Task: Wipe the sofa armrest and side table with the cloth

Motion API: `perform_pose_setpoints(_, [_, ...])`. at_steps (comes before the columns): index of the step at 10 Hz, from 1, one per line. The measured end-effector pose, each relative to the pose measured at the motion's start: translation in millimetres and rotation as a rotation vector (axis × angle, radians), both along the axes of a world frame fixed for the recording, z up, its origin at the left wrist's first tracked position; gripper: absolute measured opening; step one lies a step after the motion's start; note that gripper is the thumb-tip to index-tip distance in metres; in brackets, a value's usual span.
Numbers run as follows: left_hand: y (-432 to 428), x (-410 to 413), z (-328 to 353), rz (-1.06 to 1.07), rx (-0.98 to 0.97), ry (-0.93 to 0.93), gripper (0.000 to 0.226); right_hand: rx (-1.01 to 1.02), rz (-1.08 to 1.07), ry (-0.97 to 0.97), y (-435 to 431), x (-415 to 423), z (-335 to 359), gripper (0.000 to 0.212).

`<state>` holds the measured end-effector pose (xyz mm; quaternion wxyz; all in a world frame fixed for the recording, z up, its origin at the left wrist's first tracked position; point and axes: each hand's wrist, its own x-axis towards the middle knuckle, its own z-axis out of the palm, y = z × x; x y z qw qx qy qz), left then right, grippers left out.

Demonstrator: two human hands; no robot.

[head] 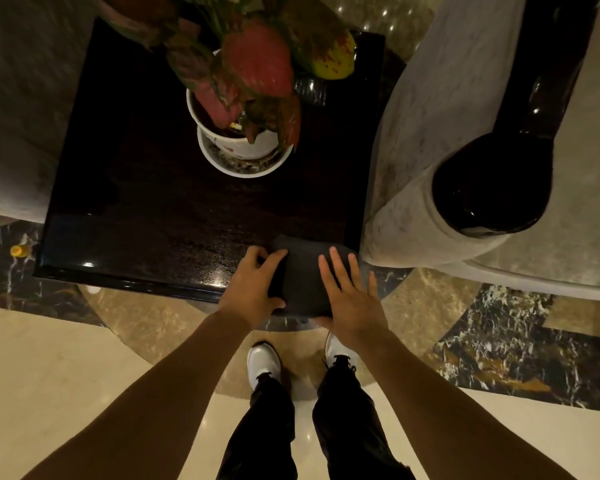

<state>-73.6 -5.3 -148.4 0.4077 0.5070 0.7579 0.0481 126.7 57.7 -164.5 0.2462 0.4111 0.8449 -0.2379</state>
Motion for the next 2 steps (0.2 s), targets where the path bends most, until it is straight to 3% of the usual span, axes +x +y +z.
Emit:
perform_pose_setpoints(1, [-7.6,-2.7,30.7,-0.087,-0.159,0.073,0.119,-0.098,-0.052,-0.041,8.2,-5.4,37.9,0.092])
perform_pose_setpoints(2, [-15.5,-10.4,63.9,-0.131,-0.221,0.242,0.124,-0.136,-0.053,-0.016,17.9,-21.3,80.0,0.076])
